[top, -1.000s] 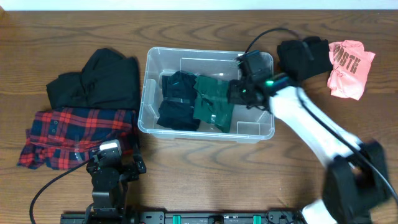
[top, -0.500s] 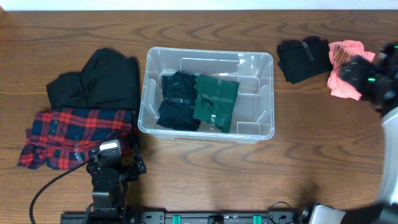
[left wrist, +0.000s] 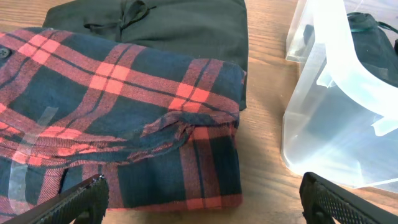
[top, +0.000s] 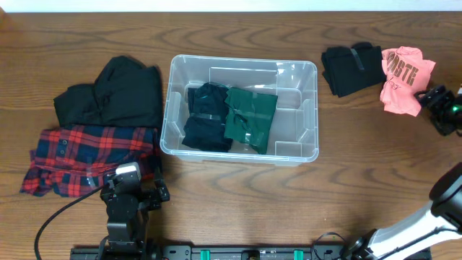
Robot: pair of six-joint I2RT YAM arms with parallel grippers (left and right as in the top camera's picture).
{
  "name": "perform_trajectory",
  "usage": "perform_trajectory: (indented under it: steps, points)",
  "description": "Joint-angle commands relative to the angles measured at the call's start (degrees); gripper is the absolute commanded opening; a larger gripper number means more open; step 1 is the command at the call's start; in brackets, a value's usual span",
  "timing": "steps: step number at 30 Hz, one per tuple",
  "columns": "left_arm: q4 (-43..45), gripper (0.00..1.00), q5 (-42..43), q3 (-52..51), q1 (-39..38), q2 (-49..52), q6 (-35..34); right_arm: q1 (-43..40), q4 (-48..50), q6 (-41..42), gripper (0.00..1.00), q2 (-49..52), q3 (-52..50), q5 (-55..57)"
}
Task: Pack container
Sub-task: 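Move right gripper to the pink shirt and grasp it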
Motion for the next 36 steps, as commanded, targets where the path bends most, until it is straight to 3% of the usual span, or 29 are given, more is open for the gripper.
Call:
perform_trajectory:
  steps: [1, 13, 18, 21, 26, 28, 36]
  points:
    - [0.09, 0.98, -0.26, -0.74, 0.28, -0.39, 0.74, 0.07, 3.72, -0.26, 0.81, 2.89, -0.11, -2.91]
    - [0.07, 0.98, -0.26, -0.74, 0.28, -0.39, 0.76, 1.29, 14.34, 8.44, 0.8, 12.13, -0.11, -3.23]
    - [0.07, 0.98, -0.26, -0.74, 0.28, -0.39, 0.74, 3.06, 15.74, 9.11, 0.7, 14.27, -0.11, -4.48]
    - [0.09, 0.98, -0.26, -0.74, 0.28, -0.39, 0.74, 4.33, 15.78, 8.72, 0.59, 14.27, -0.02, -4.48]
    - [0.09, 0.98, -0.26, -0.74, 0.28, -0.39, 0.74, 4.68, 11.72, 8.74, 0.19, 13.31, 0.22, -4.5]
    - [0.09, 0.98, -0.26, -0.74, 0.28, -0.39, 0.74, 4.42, 9.07, 8.72, 0.11, 11.37, 0.24, -4.72]
    - [0.09, 0.98, -0.26, -0.74, 0.28, -0.39, 0.74, 5.9, -8.17, 1.86, 0.05, -11.67, 0.24, -4.72]
